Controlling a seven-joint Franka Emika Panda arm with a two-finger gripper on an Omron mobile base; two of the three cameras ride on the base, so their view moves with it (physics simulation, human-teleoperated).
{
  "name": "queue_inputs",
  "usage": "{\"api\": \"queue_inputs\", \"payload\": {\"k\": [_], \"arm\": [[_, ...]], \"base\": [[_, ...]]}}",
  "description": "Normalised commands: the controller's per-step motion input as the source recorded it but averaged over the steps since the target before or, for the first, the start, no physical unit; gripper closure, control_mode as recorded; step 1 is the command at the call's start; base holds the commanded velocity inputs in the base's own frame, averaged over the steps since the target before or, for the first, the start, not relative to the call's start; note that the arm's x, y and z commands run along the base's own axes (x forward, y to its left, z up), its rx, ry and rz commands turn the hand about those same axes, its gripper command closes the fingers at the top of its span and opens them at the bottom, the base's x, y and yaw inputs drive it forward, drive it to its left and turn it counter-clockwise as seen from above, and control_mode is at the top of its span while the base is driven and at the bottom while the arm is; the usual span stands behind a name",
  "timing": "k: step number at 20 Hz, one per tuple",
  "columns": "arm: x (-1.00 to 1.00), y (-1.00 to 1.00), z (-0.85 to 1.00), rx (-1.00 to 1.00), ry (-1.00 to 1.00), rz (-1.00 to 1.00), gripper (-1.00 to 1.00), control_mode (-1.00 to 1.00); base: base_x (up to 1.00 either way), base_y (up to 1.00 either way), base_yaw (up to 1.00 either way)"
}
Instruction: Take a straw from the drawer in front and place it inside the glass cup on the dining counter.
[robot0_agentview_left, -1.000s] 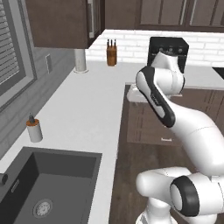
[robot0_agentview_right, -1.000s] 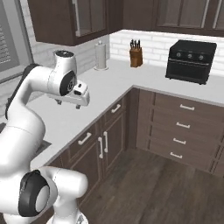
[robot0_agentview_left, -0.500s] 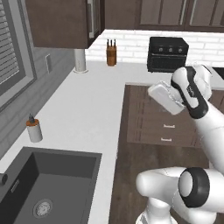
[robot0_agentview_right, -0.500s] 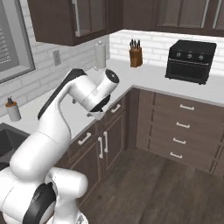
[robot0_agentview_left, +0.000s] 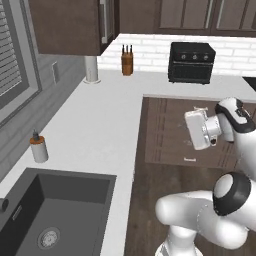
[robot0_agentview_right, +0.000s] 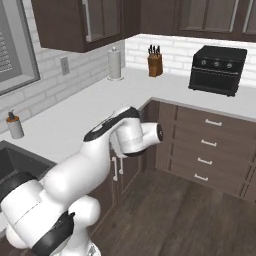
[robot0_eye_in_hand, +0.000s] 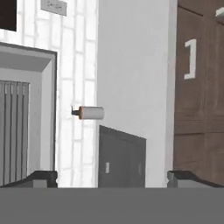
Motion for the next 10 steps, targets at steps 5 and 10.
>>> {"api": "queue_inputs", "payload": {"k": [5, 10], "arm": [[0.32, 0.0, -0.79, 0.25, 0.0, 0.08, -1.0, -1.0], [0.54, 0.0, -0.78, 0.12, 0.0, 0.15, -1.0, -1.0]], "base": [[0.0, 0.0, 0.0], [0.0, 0.0, 0.0]]}}
